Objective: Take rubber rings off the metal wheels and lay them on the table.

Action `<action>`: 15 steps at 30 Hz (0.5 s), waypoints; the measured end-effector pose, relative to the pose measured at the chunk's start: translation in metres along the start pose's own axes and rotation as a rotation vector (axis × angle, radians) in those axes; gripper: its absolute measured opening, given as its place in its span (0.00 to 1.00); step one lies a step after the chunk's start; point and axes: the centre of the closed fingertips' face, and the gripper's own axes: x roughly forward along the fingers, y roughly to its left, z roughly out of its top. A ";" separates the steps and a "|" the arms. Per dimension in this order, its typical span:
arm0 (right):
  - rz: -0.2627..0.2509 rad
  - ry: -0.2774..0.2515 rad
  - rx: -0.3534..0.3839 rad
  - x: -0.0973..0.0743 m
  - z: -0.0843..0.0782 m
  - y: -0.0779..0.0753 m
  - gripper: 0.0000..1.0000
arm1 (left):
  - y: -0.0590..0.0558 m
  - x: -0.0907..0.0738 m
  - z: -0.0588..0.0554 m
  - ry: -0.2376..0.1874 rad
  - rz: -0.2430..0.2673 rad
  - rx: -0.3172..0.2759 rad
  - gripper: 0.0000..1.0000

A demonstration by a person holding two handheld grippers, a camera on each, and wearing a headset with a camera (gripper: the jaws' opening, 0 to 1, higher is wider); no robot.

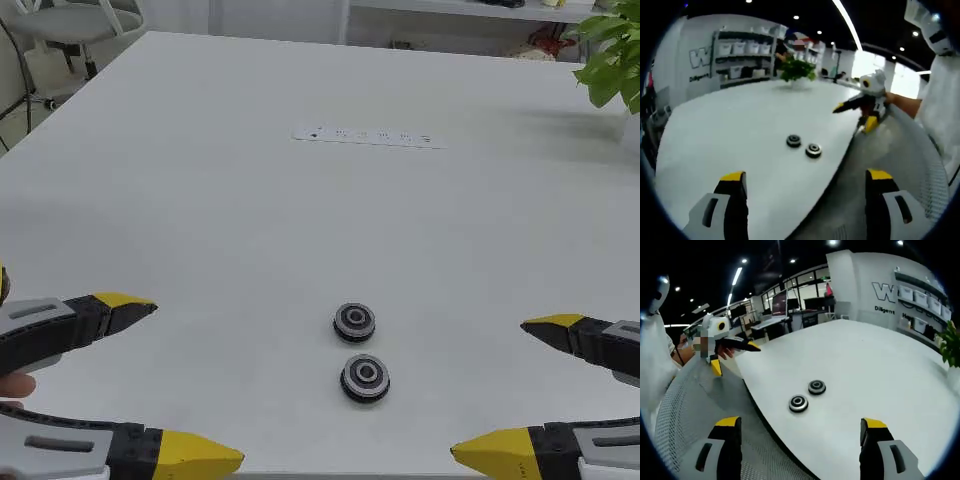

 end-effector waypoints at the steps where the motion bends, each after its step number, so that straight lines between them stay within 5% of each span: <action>1: -0.002 0.000 -0.001 0.000 0.000 0.000 0.93 | 0.000 0.000 -0.001 0.006 0.002 0.004 0.96; 15: -0.006 0.004 0.002 0.000 -0.001 -0.001 0.92 | 0.001 0.000 -0.002 0.008 0.000 0.000 0.95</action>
